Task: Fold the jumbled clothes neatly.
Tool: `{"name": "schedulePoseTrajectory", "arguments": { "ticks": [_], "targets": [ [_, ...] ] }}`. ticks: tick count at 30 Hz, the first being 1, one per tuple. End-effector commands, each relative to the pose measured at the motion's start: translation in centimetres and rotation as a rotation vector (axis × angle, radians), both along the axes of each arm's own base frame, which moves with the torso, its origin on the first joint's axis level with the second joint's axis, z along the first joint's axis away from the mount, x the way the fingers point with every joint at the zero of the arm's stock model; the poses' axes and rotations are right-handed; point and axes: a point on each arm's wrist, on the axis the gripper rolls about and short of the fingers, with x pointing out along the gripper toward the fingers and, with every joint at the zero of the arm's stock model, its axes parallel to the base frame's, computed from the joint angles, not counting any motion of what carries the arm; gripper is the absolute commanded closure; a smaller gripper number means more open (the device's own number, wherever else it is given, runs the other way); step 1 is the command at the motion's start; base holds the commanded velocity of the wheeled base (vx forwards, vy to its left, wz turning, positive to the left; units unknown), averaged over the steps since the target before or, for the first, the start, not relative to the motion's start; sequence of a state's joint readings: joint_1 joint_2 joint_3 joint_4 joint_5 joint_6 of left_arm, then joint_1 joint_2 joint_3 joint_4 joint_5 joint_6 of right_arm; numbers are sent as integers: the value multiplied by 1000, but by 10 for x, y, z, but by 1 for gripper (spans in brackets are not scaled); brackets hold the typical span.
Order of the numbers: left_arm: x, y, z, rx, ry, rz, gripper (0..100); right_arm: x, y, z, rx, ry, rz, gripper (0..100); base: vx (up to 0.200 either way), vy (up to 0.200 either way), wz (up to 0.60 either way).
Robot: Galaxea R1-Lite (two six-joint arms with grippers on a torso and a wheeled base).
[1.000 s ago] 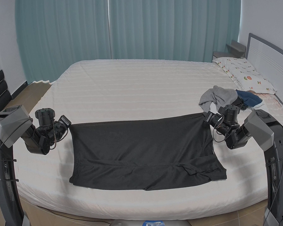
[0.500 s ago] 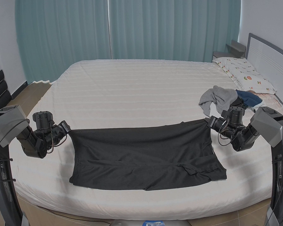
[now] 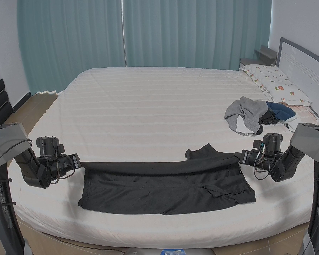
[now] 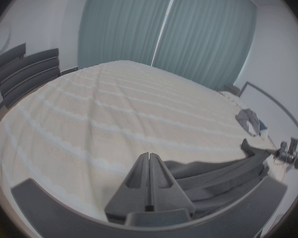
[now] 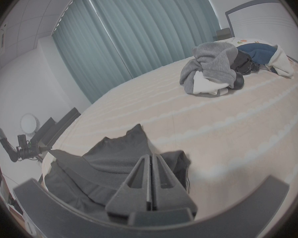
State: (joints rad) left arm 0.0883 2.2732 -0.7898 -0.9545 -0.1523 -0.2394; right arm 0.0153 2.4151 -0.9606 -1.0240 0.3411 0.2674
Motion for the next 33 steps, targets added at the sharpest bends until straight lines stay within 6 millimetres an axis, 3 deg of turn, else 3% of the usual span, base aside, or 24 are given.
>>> {"name": "schedulePoseTrajectory", "arguments": {
  "ticks": [1,6,13,17,20,25,33],
  "targets": [
    [-17,-2,-15,73,69,-52,100,-17,-4,-12,-40,50,21,100,0,0,0],
    [-13,-5,-13,79,53,-63,100,-11,-3,-10,-39,7,12,100,0,0,0],
    [16,-17,4,-131,-44,55,100,21,-1,-1,5,-82,-83,100,0,0,0],
    [42,-22,14,-252,-144,176,100,61,7,5,77,-208,-198,100,0,0,0],
    [53,-22,12,-307,-201,213,100,79,11,0,72,-259,-245,100,0,0,0],
    [62,-20,-3,-315,-267,217,100,82,17,-10,70,-255,-241,100,0,0,0],
    [58,-17,-9,-293,-275,210,100,72,16,-13,65,-220,-234,100,0,0,0]
  ]
}}
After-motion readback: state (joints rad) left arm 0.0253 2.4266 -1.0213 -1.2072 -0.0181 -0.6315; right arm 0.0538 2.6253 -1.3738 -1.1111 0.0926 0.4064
